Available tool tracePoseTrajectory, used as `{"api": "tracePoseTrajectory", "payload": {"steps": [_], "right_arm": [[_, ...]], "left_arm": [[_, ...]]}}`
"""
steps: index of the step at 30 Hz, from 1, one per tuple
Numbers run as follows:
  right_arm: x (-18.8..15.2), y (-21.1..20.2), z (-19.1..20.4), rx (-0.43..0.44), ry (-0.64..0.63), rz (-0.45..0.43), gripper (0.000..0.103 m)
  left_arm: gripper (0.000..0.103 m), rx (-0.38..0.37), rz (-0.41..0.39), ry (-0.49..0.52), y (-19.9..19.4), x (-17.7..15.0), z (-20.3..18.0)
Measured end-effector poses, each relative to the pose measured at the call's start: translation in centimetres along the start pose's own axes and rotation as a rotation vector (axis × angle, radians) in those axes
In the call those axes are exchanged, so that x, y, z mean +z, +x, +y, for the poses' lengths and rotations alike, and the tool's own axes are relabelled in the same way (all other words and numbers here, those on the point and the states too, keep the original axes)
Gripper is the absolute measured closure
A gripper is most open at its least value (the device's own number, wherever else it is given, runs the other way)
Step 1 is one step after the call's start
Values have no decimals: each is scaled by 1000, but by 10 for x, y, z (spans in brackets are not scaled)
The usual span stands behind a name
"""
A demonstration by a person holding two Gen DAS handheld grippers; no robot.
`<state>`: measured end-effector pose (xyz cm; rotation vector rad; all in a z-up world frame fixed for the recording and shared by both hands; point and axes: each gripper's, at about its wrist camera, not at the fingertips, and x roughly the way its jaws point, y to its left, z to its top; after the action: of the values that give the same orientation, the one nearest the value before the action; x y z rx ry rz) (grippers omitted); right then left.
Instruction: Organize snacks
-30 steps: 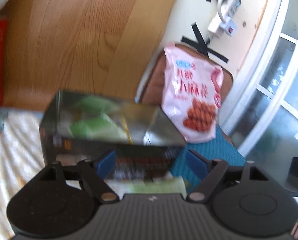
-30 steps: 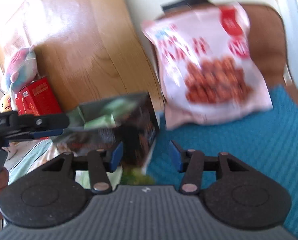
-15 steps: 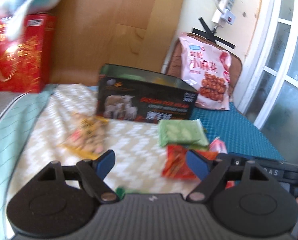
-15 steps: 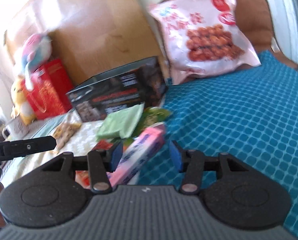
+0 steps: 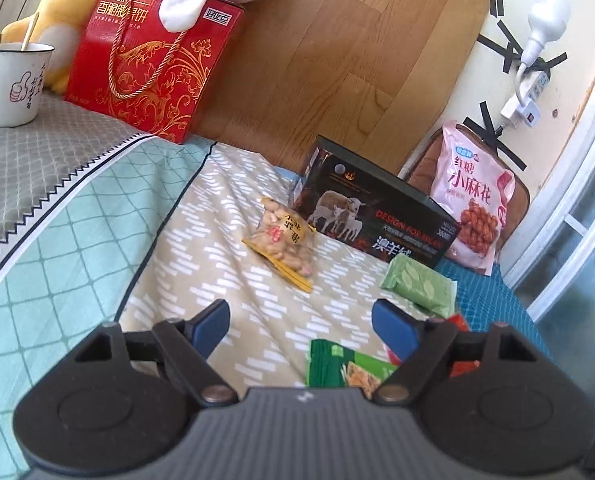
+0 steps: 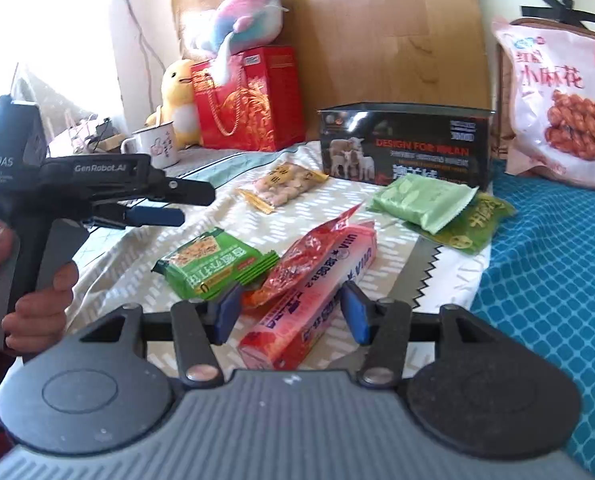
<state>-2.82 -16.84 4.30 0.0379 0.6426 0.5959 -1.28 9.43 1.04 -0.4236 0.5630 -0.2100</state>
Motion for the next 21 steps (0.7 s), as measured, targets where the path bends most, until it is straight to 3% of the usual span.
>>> {"api": "tracePoseTrajectory", "payload": {"steps": [11, 21], "right_arm": [[-6, -10, 0, -38, 21, -63, 42], [-7, -18, -1, -44, 34, -111, 40]], "left_arm": [[19, 27, -41, 83, -7, -6, -15], [19, 148, -44, 257, -2, -17, -43]]}}
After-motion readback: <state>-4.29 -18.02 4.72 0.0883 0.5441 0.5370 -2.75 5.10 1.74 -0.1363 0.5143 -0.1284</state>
